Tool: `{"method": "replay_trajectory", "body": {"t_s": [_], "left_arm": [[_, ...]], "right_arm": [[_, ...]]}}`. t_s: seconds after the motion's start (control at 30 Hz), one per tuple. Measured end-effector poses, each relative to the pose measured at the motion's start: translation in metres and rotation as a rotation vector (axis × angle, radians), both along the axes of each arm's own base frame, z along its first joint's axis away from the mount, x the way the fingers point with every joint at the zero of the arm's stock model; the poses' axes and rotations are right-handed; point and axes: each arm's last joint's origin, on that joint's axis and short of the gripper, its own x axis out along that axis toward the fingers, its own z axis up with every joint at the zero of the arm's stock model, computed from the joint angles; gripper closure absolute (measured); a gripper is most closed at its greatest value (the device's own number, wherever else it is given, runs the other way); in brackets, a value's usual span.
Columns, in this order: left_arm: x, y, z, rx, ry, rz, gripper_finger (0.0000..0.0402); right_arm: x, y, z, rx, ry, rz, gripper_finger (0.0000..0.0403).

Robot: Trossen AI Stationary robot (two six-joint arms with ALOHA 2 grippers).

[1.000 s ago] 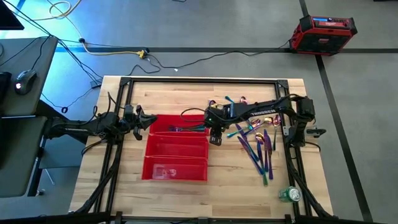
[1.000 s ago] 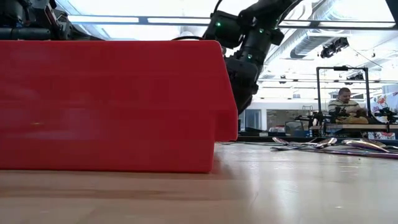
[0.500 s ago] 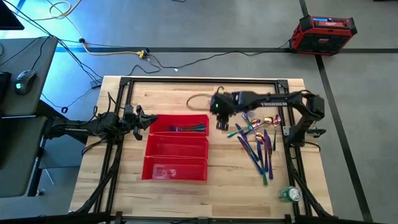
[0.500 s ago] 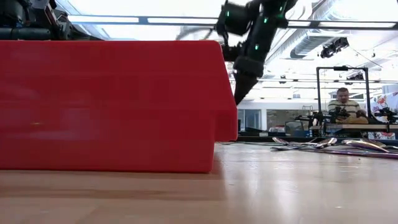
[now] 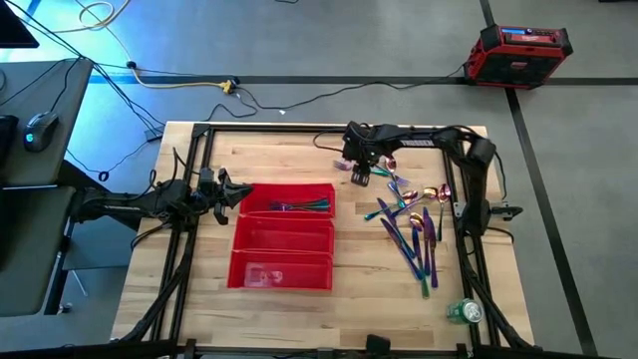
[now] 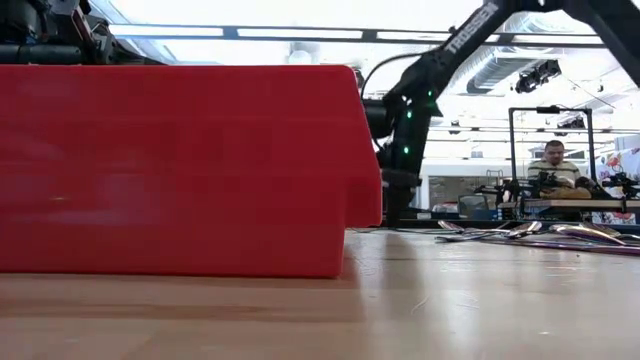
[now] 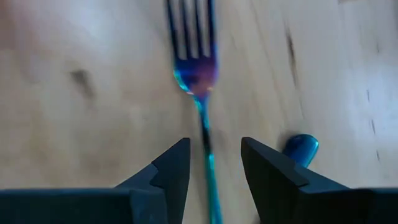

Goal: Sort silverware
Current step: Put the purple fork into the top red bin

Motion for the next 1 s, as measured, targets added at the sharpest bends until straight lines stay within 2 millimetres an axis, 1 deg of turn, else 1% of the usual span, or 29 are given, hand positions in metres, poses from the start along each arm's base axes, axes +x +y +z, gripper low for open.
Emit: {"method": "replay_trajectory", "body": {"t_s": [0.1, 0.17, 0.23, 0.33, 0.37, 0.5, 0.53, 0.6, 0.7, 0.8, 0.87, 1.0], "left_arm": [[0.0, 0.0, 0.0, 0.006, 0.001, 0.001, 0.0401], [0.0, 0.0, 0.0, 0.007, 0.002, 0.002, 0.0401], [0.0, 0.0, 0.0, 0.007, 0.004, 0.002, 0.0401], [0.0, 0.0, 0.0, 0.007, 0.004, 0.002, 0.0401], [0.0, 0.0, 0.0, 0.007, 0.004, 0.002, 0.0401], [0.0, 0.0, 0.0, 0.007, 0.005, 0.002, 0.0401], [0.0, 0.0, 0.0, 0.007, 0.005, 0.002, 0.0401], [0.0, 0.0, 0.0, 0.007, 0.005, 0.001, 0.0401], [0.0, 0.0, 0.0, 0.006, 0.005, 0.002, 0.0401], [0.0, 0.0, 0.0, 0.006, 0.004, 0.006, 0.0401], [0.0, 0.0, 0.0, 0.005, 0.003, 0.018, 0.0401], [0.0, 0.001, 0.0, 0.005, 0.0, 0.031, 0.0401]], "right_arm": [[0.0, -0.004, -0.007, 0.003, 0.009, -0.01, 0.0275], [0.0, -0.006, -0.009, 0.01, 0.013, -0.013, 0.0289], [0.0, -0.005, -0.01, 0.016, 0.013, -0.012, 0.0317], [0.0, -0.005, -0.009, 0.022, 0.005, -0.02, 0.038], [0.0, -0.005, -0.009, 0.021, 0.004, -0.033, 0.039], [-0.005, -0.003, 0.003, 0.015, 0.0, -0.101, 0.0399], [-0.007, -0.002, 0.01, 0.01, -0.011, -0.116, 0.04], [-0.007, 0.001, 0.031, -0.016, -0.074, -0.137, 0.0401], [-0.007, 0.016, 0.06, -0.051, -0.149, -0.106, 0.0401], [0.0, 0.039, 0.084, -0.063, -0.249, -0.067, 0.0402], [0.008, 0.057, 0.1, -0.053, -0.329, -0.03, 0.0402], [0.037, 0.101, 0.125, -0.031, -0.45, 0.092, 0.0402]]}}
